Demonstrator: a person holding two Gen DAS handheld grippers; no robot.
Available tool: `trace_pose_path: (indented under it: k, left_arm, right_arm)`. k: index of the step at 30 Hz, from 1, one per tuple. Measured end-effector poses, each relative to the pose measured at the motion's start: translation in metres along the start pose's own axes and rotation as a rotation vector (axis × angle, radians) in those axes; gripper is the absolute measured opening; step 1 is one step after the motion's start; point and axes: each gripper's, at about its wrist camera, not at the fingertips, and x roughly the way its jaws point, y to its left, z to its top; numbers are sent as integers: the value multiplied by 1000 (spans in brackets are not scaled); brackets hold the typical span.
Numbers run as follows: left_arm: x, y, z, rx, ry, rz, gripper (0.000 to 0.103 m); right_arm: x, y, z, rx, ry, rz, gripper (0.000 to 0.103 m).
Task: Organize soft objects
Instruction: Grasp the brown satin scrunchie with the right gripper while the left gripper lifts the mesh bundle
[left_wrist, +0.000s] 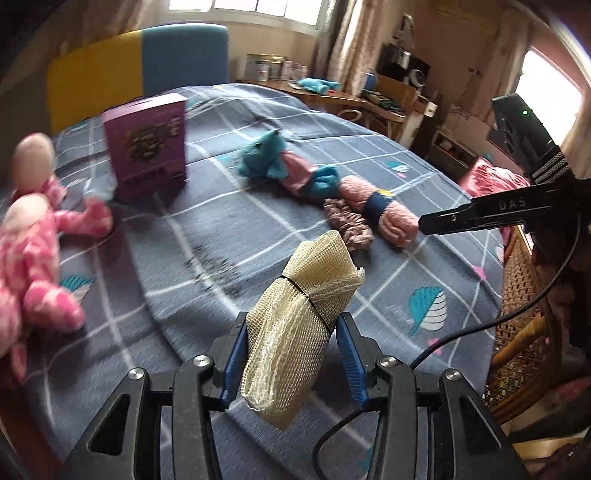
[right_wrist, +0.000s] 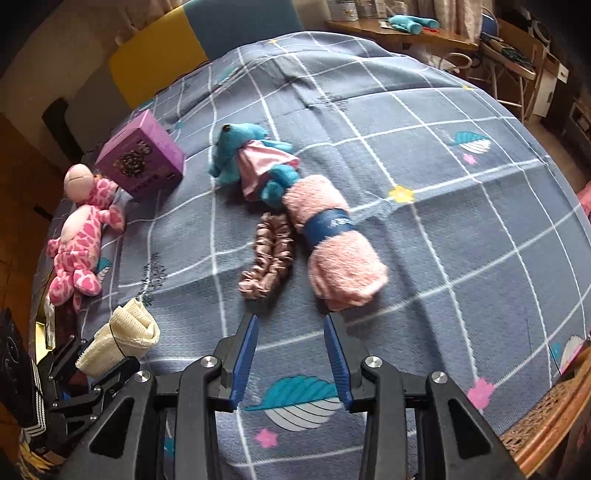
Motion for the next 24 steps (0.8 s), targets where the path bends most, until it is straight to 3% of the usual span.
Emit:
trace_pose_path:
  k: [3, 6, 11, 12, 14, 18, 21, 23, 24]
  left_arm:
    - [-11, 24, -25, -82, 7, 105, 47]
    - [-19, 43, -50, -162, 9, 199, 47]
    - [-14, 47, -70, -190, 14, 211, 49]
    - [-14, 45, -71, -189, 13, 215, 49]
    - [-13, 44, -73, -186, 2, 221, 50]
    - [-12, 42, -74, -181, -17, 224, 50]
    - [-15, 43, -76, -178, -29, 220, 50]
    - [-15, 43, -77, -181, -32, 220, 50]
    - [-16, 43, -77, -180, -33, 223, 50]
  right_arm:
    - [16, 25, 11, -53, -8, 9, 37]
    - [42, 34, 27, -89, -5, -73, 37]
    - [86, 27, 44, -52, 49, -162, 35]
    - [92, 25, 44, -50, 55, -165, 31]
    - [92, 25, 42, -63, 34, -193, 11]
    - [81, 48, 37, -179, -32, -111, 11]
    - [82, 67, 32, -254, -26, 2, 11]
    - [94, 82, 29, -305, 44, 69, 12]
    - [102, 87, 23, -319, 94, 59, 12]
